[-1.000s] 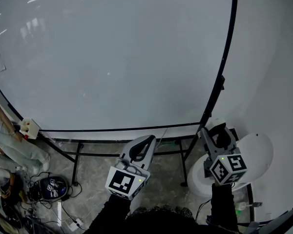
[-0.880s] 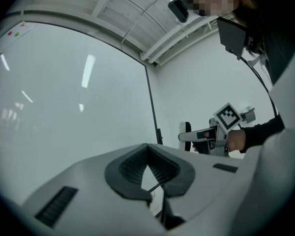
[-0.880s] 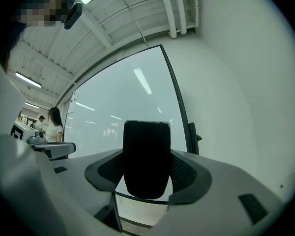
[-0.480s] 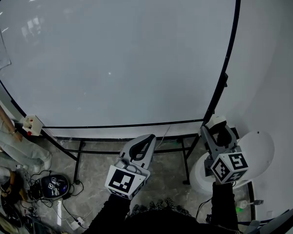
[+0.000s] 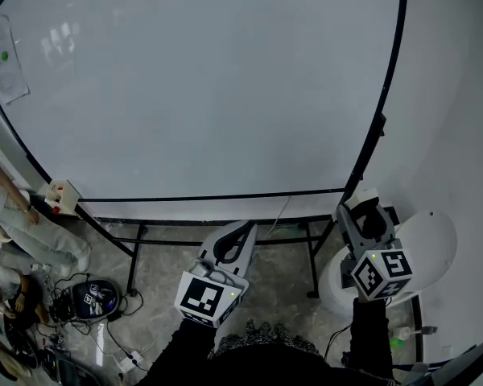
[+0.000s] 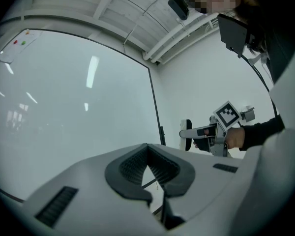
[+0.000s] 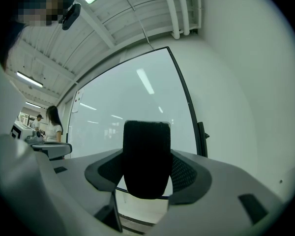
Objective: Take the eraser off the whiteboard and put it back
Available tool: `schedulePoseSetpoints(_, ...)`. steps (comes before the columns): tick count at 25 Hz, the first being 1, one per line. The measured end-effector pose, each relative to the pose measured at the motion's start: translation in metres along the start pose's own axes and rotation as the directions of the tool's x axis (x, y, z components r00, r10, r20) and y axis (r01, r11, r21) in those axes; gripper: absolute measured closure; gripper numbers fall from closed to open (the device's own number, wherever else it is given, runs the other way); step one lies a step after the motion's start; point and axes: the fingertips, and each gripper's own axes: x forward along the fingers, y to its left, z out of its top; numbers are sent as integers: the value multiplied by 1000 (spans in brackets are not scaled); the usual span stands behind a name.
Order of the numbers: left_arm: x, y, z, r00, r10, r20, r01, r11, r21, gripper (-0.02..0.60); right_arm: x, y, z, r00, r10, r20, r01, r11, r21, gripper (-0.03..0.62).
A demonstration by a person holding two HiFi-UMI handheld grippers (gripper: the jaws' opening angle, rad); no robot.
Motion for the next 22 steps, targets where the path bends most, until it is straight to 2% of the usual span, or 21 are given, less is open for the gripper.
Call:
schedulePoseSetpoints(10, -12, 3, 1, 1000, -9, -10, 10, 1000, 20, 580, -2, 16, 0, 1000, 8, -2, -8, 1000, -11, 326)
schedulePoseSetpoints(14, -16, 8, 2, 1000, 28, -1, -28, 1000, -4, 580, -2, 17, 0, 1000, 10, 0, -10, 1000, 1, 326)
schedulePoseSetpoints(22, -23, 13, 1, 999, 41, -16, -41, 999, 15, 580, 3, 22, -2, 1000, 29, -7, -29, 1000, 5, 327)
